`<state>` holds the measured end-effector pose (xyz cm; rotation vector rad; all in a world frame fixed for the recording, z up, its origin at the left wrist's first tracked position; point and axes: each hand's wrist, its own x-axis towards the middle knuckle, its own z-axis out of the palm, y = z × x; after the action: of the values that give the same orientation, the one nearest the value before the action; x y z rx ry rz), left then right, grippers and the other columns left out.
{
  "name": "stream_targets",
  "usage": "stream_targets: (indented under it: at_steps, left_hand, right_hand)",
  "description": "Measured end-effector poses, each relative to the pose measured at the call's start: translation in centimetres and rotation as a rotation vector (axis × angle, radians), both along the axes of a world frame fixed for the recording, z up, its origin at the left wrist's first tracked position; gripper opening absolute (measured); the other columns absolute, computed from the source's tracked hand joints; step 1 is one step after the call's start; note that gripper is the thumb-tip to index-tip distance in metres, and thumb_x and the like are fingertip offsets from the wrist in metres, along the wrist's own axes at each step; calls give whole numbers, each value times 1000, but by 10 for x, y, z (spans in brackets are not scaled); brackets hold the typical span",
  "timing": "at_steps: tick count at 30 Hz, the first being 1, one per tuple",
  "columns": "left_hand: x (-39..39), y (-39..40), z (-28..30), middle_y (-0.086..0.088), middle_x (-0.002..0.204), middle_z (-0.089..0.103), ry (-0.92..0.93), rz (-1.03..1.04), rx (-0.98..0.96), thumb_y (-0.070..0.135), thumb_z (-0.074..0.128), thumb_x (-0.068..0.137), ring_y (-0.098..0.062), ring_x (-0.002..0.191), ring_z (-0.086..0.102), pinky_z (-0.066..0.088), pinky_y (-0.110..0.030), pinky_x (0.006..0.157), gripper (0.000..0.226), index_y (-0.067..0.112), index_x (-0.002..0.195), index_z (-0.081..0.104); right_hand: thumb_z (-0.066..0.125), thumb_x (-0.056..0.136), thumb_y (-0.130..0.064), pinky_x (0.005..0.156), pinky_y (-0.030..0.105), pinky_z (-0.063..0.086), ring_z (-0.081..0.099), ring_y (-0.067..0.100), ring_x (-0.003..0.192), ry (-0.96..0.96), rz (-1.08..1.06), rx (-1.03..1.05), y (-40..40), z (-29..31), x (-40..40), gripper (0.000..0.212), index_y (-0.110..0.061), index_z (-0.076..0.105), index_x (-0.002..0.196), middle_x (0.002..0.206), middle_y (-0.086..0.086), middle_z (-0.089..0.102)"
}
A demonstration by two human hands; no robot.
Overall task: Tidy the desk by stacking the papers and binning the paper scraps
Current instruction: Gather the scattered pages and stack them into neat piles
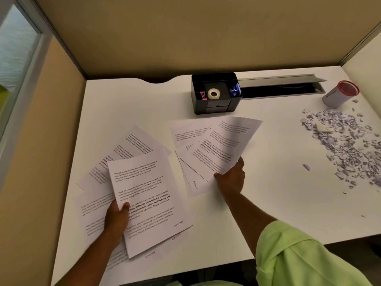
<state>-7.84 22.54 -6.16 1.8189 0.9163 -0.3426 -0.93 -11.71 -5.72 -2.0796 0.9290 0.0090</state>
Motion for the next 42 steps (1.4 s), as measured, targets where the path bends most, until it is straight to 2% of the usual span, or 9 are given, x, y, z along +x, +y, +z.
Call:
stream_targets:
  at_steps: [5, 9, 14, 21, 25, 28, 32, 36, 42]
  left_hand:
    - [-2, -2, 7, -12, 131, 60, -2, 2, 7, 11, 48, 101, -33, 118, 57, 47, -42, 99, 36, 13, 136, 52]
    - [-1, -3, 15, -11, 131, 60, -20, 5, 11, 11, 48, 101, -33, 118, 57, 47, -42, 97, 36, 13, 136, 52]
    - [0, -1, 22, -10, 130, 61, -54, 26, 15, 14, 48, 101, -33, 116, 58, 48, -45, 98, 35, 16, 136, 53]
    - [-7, -8, 20, -15, 132, 60, -55, 61, 86, 13, 51, 100, -37, 117, 57, 46, -47, 101, 34, 12, 134, 54]
    - [-14, -12, 16, -14, 131, 60, -66, 108, 64, 11, 50, 100, -36, 117, 57, 46, -45, 101, 33, 12, 133, 55]
    - [-19, -11, 11, -14, 131, 61, -56, 103, 53, 12, 50, 100, -34, 116, 57, 46, -45, 102, 34, 13, 133, 55]
    - [-19, -11, 7, -14, 130, 61, -42, 107, 67, 11, 51, 99, -35, 116, 57, 46, -44, 101, 35, 11, 134, 55]
    - [-21, -11, 4, -15, 129, 61, -21, 105, 71, 12, 51, 99, -35, 116, 58, 47, -45, 101, 35, 10, 134, 55]
    - [-20, -7, 4, -13, 130, 61, -11, 105, 53, 12, 49, 100, -34, 116, 57, 47, -45, 100, 34, 12, 135, 53]
  right_hand:
    - [83, 70, 3, 97, 44, 55, 65, 32, 114, -125, -302, 480, -7, 9, -6, 80, -16, 48, 139, 126, 5, 66]
    - [72, 75, 0, 91, 62, 57, 68, 35, 103, -137, -413, 753, -31, 19, -16, 43, -14, 69, 116, 114, 11, 72]
    - [68, 93, -11, 78, 42, 58, 68, 34, 107, -168, -258, 693, -80, 25, -28, 27, -17, 68, 119, 117, 11, 73]
    - [72, 91, -13, 86, 52, 61, 72, 36, 106, -7, 192, 815, -102, 53, -9, 36, -11, 66, 126, 118, 13, 75]
    - [73, 91, -10, 70, 40, 59, 72, 32, 91, 99, 216, 578, -80, 57, 17, 24, -10, 69, 114, 110, 13, 75]
    - [68, 95, -17, 78, 42, 59, 70, 28, 85, 166, 180, 338, -62, 48, 36, 16, -12, 68, 110, 111, 12, 74]
    - [75, 85, -47, 101, 52, 51, 56, 37, 119, 347, 270, -57, -39, 38, 48, 57, -15, 56, 128, 131, 13, 57]
    - [87, 67, -61, 100, 53, 46, 38, 39, 133, 507, 278, -245, -14, 39, 39, 99, -10, 38, 136, 139, 17, 37]
    - [87, 73, -53, 100, 46, 50, 55, 37, 123, 437, 329, -273, -4, 33, 30, 87, -7, 46, 133, 133, 17, 52]
